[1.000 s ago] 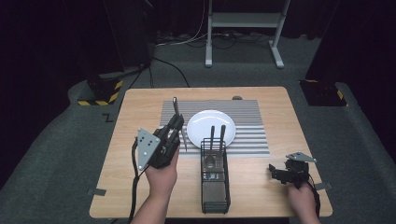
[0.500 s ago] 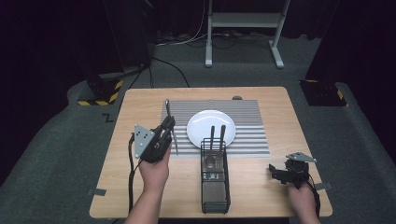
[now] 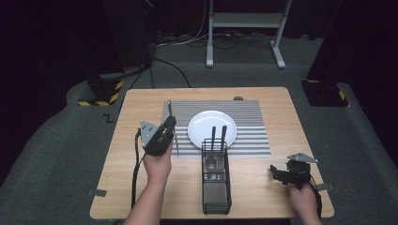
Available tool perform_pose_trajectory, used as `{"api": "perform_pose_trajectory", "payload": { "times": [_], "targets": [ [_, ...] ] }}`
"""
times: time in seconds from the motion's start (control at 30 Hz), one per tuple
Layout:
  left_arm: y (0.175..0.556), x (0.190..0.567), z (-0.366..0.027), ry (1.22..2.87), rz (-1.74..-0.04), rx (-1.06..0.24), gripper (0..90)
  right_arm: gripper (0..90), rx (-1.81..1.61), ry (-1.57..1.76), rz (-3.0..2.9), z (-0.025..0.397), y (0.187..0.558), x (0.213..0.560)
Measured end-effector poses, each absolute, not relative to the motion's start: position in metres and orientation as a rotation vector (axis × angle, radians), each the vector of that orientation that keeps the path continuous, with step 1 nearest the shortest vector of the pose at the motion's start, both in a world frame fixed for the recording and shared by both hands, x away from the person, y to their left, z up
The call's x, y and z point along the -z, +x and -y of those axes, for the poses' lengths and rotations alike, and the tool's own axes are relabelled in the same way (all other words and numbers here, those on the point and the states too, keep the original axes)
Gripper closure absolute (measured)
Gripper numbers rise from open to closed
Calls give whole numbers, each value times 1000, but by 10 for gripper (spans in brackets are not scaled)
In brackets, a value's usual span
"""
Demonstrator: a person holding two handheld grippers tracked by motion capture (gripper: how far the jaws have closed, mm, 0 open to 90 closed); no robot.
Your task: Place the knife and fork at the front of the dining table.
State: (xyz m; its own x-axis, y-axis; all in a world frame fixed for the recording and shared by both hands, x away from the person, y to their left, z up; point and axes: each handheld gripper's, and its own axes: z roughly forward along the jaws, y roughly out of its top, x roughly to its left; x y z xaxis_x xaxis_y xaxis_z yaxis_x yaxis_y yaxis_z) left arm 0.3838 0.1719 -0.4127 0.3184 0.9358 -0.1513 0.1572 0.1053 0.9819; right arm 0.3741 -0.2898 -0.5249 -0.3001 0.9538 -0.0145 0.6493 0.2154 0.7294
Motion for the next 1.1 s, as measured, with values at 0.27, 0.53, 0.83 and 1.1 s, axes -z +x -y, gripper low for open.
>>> {"api": "perform_pose_trajectory", "payload": {
  "times": [0.27,0.53,0.83,1.1],
  "targets": [
    [406,424,-166,1388,-1158,-793,824,97,-866,1478,-2029,290,374,525],
    [413,433,-159,1422,-1198,-781,825,97,-867,1481,-2029,290,374,525],
    [418,443,-156,1432,-1224,-783,824,99,-867,1479,-2031,289,374,525],
    [439,448,-157,1417,-1277,-740,825,98,-868,1482,-2031,289,374,525]
  ]
}}
